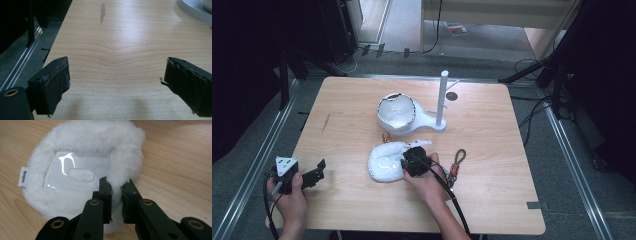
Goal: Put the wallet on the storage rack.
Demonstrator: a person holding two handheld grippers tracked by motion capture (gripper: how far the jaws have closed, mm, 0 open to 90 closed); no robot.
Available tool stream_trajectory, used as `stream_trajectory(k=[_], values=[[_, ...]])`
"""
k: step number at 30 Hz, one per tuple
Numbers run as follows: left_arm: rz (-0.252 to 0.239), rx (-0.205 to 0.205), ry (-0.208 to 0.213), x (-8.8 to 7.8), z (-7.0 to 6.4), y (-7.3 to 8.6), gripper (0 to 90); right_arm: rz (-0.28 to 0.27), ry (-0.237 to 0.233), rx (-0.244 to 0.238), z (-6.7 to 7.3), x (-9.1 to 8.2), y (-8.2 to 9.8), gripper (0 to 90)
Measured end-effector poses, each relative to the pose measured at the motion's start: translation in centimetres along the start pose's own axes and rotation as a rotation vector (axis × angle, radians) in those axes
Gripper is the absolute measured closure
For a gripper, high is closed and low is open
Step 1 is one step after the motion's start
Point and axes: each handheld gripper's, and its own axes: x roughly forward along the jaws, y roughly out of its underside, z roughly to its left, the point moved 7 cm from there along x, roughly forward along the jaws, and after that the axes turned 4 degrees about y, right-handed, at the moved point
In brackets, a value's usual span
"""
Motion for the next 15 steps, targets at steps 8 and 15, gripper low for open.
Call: stream_trajectory(k=[8, 15], values=[[0.001, 0.000, 0.002, 0.0, 0.0, 0.0, 6.9, -0.053, -0.095, 0.062, 0.4, -2.2, -0.1, 83.1], [0.001, -0.001, 0.001, 0.0, 0.0, 0.0, 6.9, -0.109, -0.155, 0.124, 0.8, -5.0, -0.7, 83.5]])
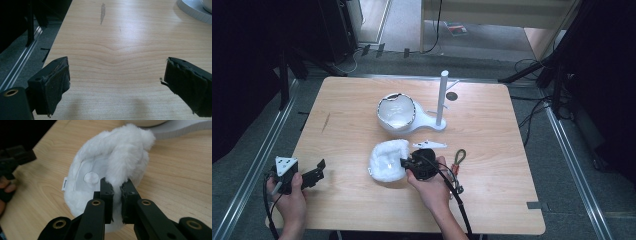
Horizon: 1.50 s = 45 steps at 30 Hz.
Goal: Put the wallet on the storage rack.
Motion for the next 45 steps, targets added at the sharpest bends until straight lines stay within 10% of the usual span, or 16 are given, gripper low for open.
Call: stream_trajectory(k=[15, 45], values=[[0.000, 0.000, -0.001, 0.0, 0.0, 0.0, 6.9, -0.132, 0.034, 0.118, -1.6, -4.0, -3.0, 83.4], [0.002, 0.001, 0.003, 0.0, 0.1, 0.0, 6.9, -0.232, 0.209, 0.176, -4.2, -2.9, -9.8, 83.0]])
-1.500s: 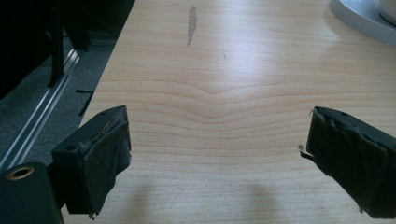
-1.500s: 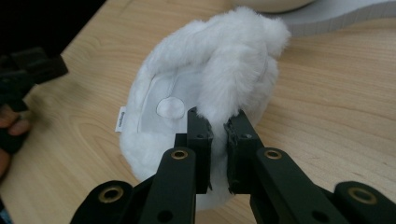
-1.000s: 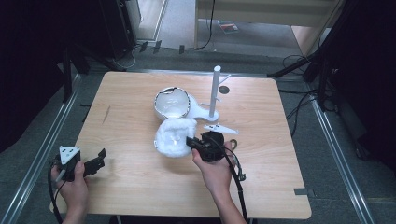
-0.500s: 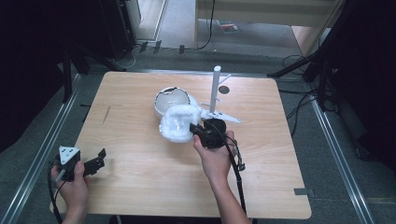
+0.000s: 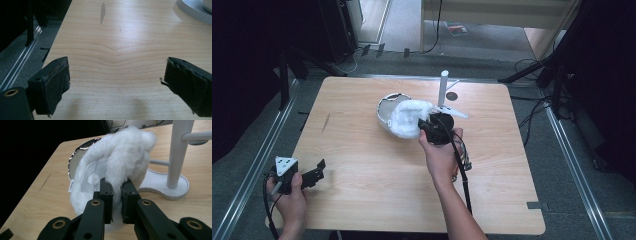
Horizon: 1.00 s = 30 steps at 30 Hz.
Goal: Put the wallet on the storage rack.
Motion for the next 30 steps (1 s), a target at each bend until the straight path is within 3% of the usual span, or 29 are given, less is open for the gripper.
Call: stream_trajectory(k=[15, 30], values=[[-0.001, -0.005, 0.001, 0.0, 0.0, 0.0, 6.9, 0.009, 0.073, 0.035, 0.3, 2.9, -0.7, 82.7], [-0.003, -0.013, -0.002, 0.0, 0.1, 0.0, 6.9, 0.017, 0.125, 0.017, 1.7, 4.8, -0.9, 82.2]])
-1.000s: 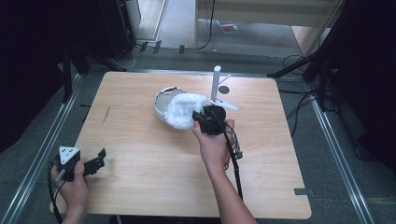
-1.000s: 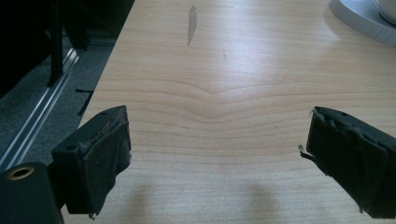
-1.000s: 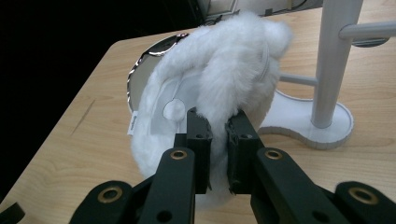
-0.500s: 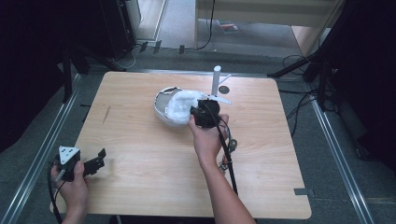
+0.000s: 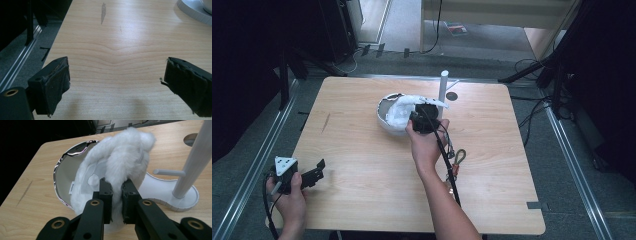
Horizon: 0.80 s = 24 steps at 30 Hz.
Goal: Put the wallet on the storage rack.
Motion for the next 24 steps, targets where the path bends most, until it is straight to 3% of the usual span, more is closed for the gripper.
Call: stream_trajectory(k=[17, 24], values=[[0.004, -0.006, -0.001, 0.0, 0.0, 0.0, 6.9, 0.027, 0.041, -0.041, 1.1, 1.5, 0.1, 80.8], [0.005, -0.007, -0.002, 0.0, 0.0, 0.0, 6.9, 0.038, 0.026, -0.036, 1.6, 1.9, 0.1, 80.2]])
